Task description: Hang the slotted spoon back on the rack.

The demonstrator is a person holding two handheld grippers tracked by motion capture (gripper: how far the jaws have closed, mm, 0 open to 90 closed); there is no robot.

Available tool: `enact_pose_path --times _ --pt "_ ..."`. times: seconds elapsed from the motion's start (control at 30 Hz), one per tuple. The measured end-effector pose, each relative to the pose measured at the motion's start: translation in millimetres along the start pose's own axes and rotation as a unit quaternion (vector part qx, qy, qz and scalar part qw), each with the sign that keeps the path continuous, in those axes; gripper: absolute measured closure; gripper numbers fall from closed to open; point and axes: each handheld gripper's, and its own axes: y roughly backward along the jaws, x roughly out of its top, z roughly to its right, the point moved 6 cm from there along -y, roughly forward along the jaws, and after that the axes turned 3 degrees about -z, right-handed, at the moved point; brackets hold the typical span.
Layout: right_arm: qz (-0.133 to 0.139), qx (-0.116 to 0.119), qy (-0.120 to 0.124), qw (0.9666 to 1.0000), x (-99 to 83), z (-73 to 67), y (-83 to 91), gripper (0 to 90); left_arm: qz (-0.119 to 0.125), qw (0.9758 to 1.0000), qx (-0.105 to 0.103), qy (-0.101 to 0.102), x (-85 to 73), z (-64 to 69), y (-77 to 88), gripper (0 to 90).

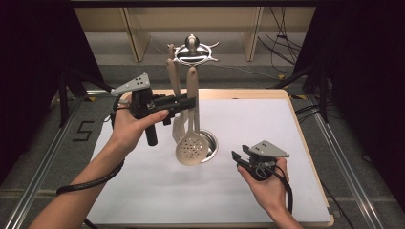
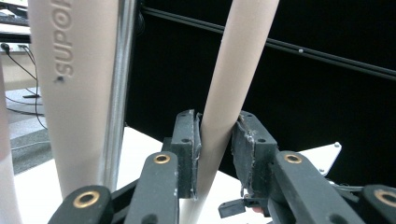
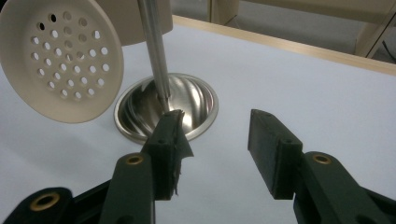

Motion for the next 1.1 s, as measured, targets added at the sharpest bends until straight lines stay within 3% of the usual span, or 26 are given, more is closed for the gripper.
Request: enact_pose_path --times 0.03,0.07,0.1,0.17,0.23,0.27,0.3,0.33,0.53,0.67,0.73,0.8,0.87,0.9,0.97,1.03,1.1 --pt "0.007 0.001 0.013 0.9999 1.0 1.6 -1.0 55.4 0.001 1.0 -0.001 0.003 -0.2 0.0 0.0 69.9" --pt "0.0 0.001 0.003 1.0 0.3 0.4 0.0 55.4 0.003 1.0 -0.004 0.006 -0.6 -0.1 -0.2 69.8" --pt "0.01 0.001 0.02 0.9998 1.6 2.5 -1.2 55.4 0.005 0.9999 -0.008 0.014 -1.2 -0.4 -0.7 69.6" --pt "0.002 0.001 0.003 1.0 0.2 0.2 0.2 55.4 0.007 0.9998 -0.01 0.019 -1.9 -0.9 -1.3 69.1" --pt "0.008 0.0 0.021 0.9997 1.4 3.4 -0.9 55.4 0.009 0.9997 -0.011 0.022 -2.2 -1.4 -2.0 68.8" --pt "0.006 0.006 0.008 0.9999 1.1 1.3 -0.9 55.4 0.009 0.9996 -0.011 0.023 -2.5 -1.7 -2.2 68.6" --pt "0.009 0.003 0.017 0.9998 1.6 2.6 -1.0 55.4 0.008 0.9996 -0.011 0.024 -2.8 -2.1 -2.2 68.4" --pt "0.006 0.01 0.003 0.9999 1.1 0.7 -0.7 55.4 0.009 0.9996 -0.011 0.026 -2.8 -2.3 -2.3 68.1" --pt "-0.001 0.008 0.007 0.9999 0.0 0.8 -0.7 55.4 0.01 0.9995 -0.01 0.029 -3.2 -2.6 -1.8 67.5" --pt "0.011 -0.004 0.029 0.9995 1.3 4.4 -1.8 55.4 0.011 0.9993 -0.007 0.034 -4.3 -3.2 -1.5 66.4" --pt "0.007 -0.003 0.026 0.9996 0.6 4.0 -1.4 55.4 0.009 0.9994 -0.004 0.032 -4.7 -3.8 -1.6 66.1" --pt "-0.001 0.01 0.008 0.9999 -0.8 0.2 -1.9 55.4 0.007 0.9995 0.0 0.032 -5.2 -4.4 -1.9 65.1" --pt "0.0 0.009 0.013 0.9999 -1.0 0.8 -2.4 55.4 0.004 0.9996 0.001 0.029 -6.0 -4.7 -2.1 64.6" --pt "-0.001 0.012 0.004 0.9999 -0.7 -0.6 -1.9 55.4 0.003 0.9997 0.002 0.026 -6.2 -4.7 -2.2 64.4" --pt "0.005 0.003 0.022 0.9997 0.3 2.8 -2.1 55.3 0.003 0.9997 0.005 0.022 -6.3 -4.2 -2.1 64.1" --pt "0.005 0.003 0.023 0.9997 0.3 2.9 -2.2 55.3 0.001 0.9998 0.009 0.016 -6.2 -4.0 -1.9 63.3" --pt "-0.002 0.011 0.006 0.9999 -0.8 0.0 -2.2 55.3 0.001 0.9998 0.013 0.013 -6.0 -3.3 -1.9 62.3"
